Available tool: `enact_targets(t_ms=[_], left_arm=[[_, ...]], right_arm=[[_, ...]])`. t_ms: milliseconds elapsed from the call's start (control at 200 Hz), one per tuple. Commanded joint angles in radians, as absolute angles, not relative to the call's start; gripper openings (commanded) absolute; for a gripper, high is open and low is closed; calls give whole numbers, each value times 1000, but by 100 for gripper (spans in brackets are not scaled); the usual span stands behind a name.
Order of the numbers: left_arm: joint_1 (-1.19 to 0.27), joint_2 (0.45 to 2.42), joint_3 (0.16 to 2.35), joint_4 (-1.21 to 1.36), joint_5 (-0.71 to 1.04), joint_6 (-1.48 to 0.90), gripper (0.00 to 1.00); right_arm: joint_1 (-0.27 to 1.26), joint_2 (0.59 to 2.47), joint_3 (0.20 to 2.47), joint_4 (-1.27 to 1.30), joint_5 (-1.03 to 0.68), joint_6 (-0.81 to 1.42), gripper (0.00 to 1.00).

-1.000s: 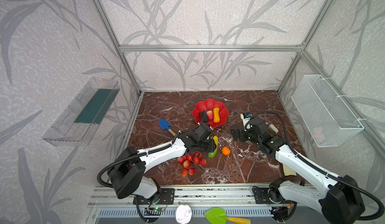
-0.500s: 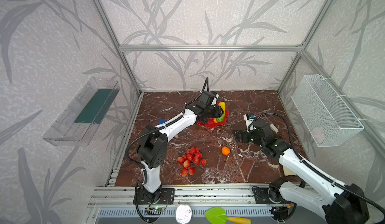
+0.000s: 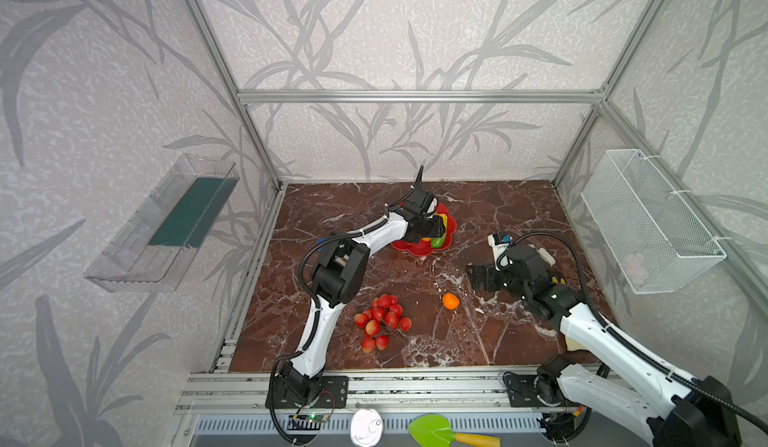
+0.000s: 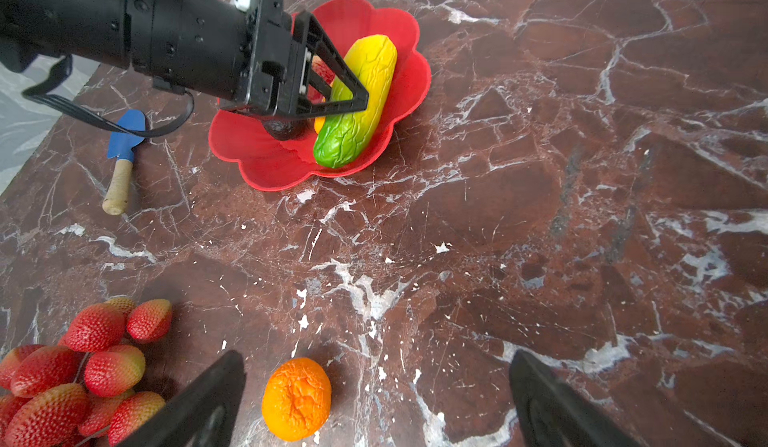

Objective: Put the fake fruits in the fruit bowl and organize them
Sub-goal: 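Place the papaya in the red bowl with the left gripper, then grasp the orange with the right gripper while the left gripper withdraws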

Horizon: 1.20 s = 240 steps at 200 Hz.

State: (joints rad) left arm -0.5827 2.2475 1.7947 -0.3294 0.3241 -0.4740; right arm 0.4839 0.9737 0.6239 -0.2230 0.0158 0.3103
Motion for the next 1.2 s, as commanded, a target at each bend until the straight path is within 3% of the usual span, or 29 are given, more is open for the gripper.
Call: enact_targets(t_ms=[0, 375, 705, 895, 1195], left_arm=[[-578, 2236, 1831, -332, 339, -474, 57], [-576, 1922, 1718, -245, 243, -396, 68], [-571, 1432, 1185, 38, -42, -347, 82], [-549, 1162, 892, 64, -177, -383, 87], [-516, 890, 698, -57, -270, -438, 90]], right_arm=[[480, 984, 615, -224, -3, 317, 99], [547, 1081, 617, -222, -72, 340, 96], [701, 1256, 607, -160, -31, 408, 91], [732, 1377, 636, -146, -58, 435, 84], [787, 1498, 663, -100, -41, 466, 62]])
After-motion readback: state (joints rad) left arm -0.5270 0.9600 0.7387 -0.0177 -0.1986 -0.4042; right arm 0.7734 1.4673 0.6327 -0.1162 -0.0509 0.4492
